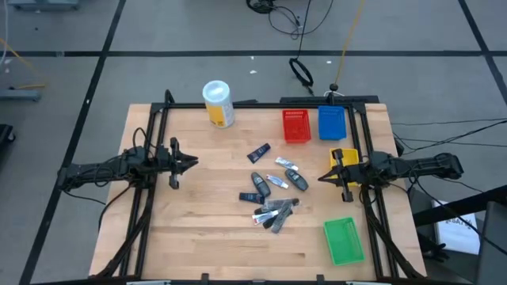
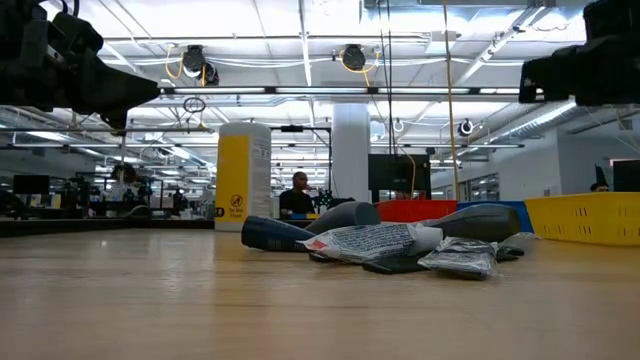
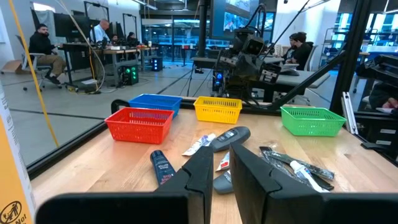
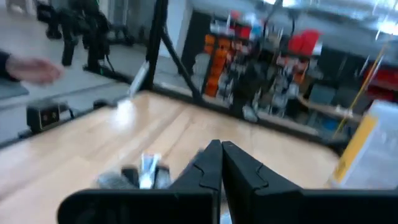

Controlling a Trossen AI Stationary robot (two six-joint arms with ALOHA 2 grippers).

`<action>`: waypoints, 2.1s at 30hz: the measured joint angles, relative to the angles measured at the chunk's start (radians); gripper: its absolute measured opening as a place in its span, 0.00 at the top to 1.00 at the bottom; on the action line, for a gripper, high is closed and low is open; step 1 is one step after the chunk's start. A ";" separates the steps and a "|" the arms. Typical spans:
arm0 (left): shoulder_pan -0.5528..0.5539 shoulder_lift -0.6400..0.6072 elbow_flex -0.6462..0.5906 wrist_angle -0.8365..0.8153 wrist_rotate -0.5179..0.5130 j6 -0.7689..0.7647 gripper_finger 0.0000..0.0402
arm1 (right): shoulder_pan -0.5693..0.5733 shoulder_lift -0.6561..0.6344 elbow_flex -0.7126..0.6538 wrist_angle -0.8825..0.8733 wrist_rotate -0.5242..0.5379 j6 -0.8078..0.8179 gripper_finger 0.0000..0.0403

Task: Pick & Place Travel size toiletries
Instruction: Put the gray deodorant into the red bin

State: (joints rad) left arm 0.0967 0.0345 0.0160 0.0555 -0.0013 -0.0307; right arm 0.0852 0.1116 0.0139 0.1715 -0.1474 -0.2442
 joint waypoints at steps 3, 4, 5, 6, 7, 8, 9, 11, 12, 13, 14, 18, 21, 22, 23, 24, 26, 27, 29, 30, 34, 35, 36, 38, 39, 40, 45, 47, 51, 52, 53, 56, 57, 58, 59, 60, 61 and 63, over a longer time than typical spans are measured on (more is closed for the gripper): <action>0.000 0.000 0.000 0.000 0.000 0.000 0.87 | 0.002 0.000 0.000 0.123 -0.067 0.091 1.00; 0.000 0.000 0.000 0.000 0.000 0.000 0.87 | 0.002 0.000 0.000 0.179 -0.064 0.107 1.00; 0.000 0.000 0.000 0.000 0.000 0.000 0.87 | 0.002 0.000 0.000 0.235 -0.057 0.123 1.00; 0.000 0.000 0.000 0.000 0.000 0.000 0.87 | 0.002 0.002 0.000 0.298 -0.036 0.150 1.00; 0.000 0.000 0.000 0.000 0.000 0.000 0.87 | 0.002 0.011 0.000 0.362 0.005 0.180 1.00; 0.000 0.000 0.000 0.000 0.000 0.000 0.87 | 0.002 0.026 0.000 0.424 0.055 0.200 1.00; 0.000 0.000 0.000 0.000 0.000 0.000 0.87 | 0.001 0.041 0.000 0.466 0.101 0.208 1.00; 0.000 0.000 0.000 0.000 0.000 0.000 0.87 | 0.001 0.088 0.010 0.514 0.147 0.209 1.00; 0.000 0.000 0.000 -0.001 0.000 0.000 0.87 | 0.001 0.124 0.022 0.518 0.148 0.208 1.00; 0.000 0.000 0.000 -0.001 0.000 0.000 0.87 | 0.001 0.167 0.039 0.516 0.148 0.210 1.00; 0.000 0.000 0.000 0.000 0.000 0.000 0.87 | 0.001 0.221 0.059 0.512 0.150 0.215 1.00; 0.000 0.000 0.000 0.000 0.000 0.000 0.87 | 0.002 0.469 0.175 0.441 0.245 0.241 1.00; 0.000 0.000 0.000 0.000 0.000 0.000 0.87 | 0.001 0.653 0.296 0.284 0.350 0.302 0.99; 0.000 0.000 0.000 0.000 0.000 0.000 0.87 | 0.001 0.713 0.339 0.212 0.371 0.326 0.97; 0.000 0.000 0.000 0.000 0.000 0.000 0.87 | 0.001 0.762 0.379 0.135 0.387 0.350 0.95; 0.000 0.000 0.000 0.000 0.000 0.000 0.87 | 0.001 0.808 0.425 0.062 0.396 0.375 0.93; 0.000 0.000 0.000 0.000 0.000 0.000 0.87 | 0.001 0.891 0.527 -0.054 0.407 0.429 0.87; 0.000 0.000 0.000 0.000 0.000 0.000 0.87 | 0.002 0.924 0.566 -0.120 0.406 0.461 0.83; 0.000 0.000 0.000 -0.001 0.000 0.000 0.87 | 0.002 0.992 0.637 -0.268 0.393 0.522 0.74; 0.000 0.000 0.000 0.000 0.000 0.000 0.87 | 0.002 1.021 0.669 -0.325 0.374 0.550 0.69; 0.000 0.000 0.000 0.000 0.000 0.000 0.87 | 0.002 1.094 0.744 -0.484 0.354 0.688 0.48; 0.000 0.000 0.000 0.000 0.000 0.000 0.87 | 0.007 1.110 0.744 -0.516 0.354 0.721 0.43; 0.000 0.000 0.000 -0.001 -0.001 0.000 0.87 | 0.013 1.126 0.741 -0.551 0.355 0.747 0.38; 0.000 0.000 0.000 0.000 -0.003 0.000 0.87 | 0.027 1.158 0.732 -0.579 0.359 0.786 0.31; 0.000 0.000 0.000 0.000 -0.004 0.000 0.87 | 0.035 1.174 0.728 -0.572 0.359 0.803 0.28; 0.000 0.000 0.000 -0.001 -0.004 0.000 0.87 | 0.041 1.189 0.720 -0.567 0.358 0.819 0.25; 0.000 0.000 0.000 0.000 -0.004 0.000 0.87 | 0.060 1.276 0.699 -0.541 0.393 0.875 0.23; 0.000 0.000 0.000 0.000 -0.004 0.000 0.87 | 0.064 1.306 0.699 -0.541 0.410 0.879 0.25; 0.000 0.000 0.000 0.000 -0.004 0.000 0.87 | 0.067 1.350 0.698 -0.523 0.409 0.855 0.32; 0.000 0.000 0.000 0.000 -0.004 0.000 0.87 | 0.067 1.356 0.698 -0.523 0.409 0.852 0.34; 0.000 0.000 0.000 0.000 -0.004 0.000 0.87 | 0.068 1.360 0.698 -0.523 0.408 0.847 0.38; 0.000 0.000 0.000 0.000 -0.004 0.000 0.87 | 0.067 1.351 0.698 -0.512 0.403 0.837 0.50; 0.000 0.000 0.000 0.000 -0.004 0.000 0.87 | 0.067 1.340 0.698 -0.511 0.397 0.835 0.52; 0.000 0.000 0.000 0.000 -0.005 0.000 0.87 | 0.067 1.324 0.698 -0.508 0.381 0.836 0.52; 0.000 0.000 0.000 0.000 -0.005 0.000 0.87 | 0.064 1.304 0.698 -0.504 0.368 0.839 0.52; 0.000 0.000 0.000 0.000 -0.005 0.000 0.87 | 0.059 1.280 0.698 -0.496 0.356 0.845 0.52; 0.000 0.000 0.000 0.000 -0.006 0.000 0.87 | 0.051 1.250 0.698 -0.486 0.351 0.854 0.52; 0.000 0.000 0.000 0.000 -0.006 0.000 0.87 | 0.026 1.185 0.712 -0.485 0.361 0.865 0.52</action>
State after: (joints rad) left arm 0.0967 0.0345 0.0160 0.0551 -0.0071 -0.0304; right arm 0.1115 1.2970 0.7260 -0.3134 0.2140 0.6210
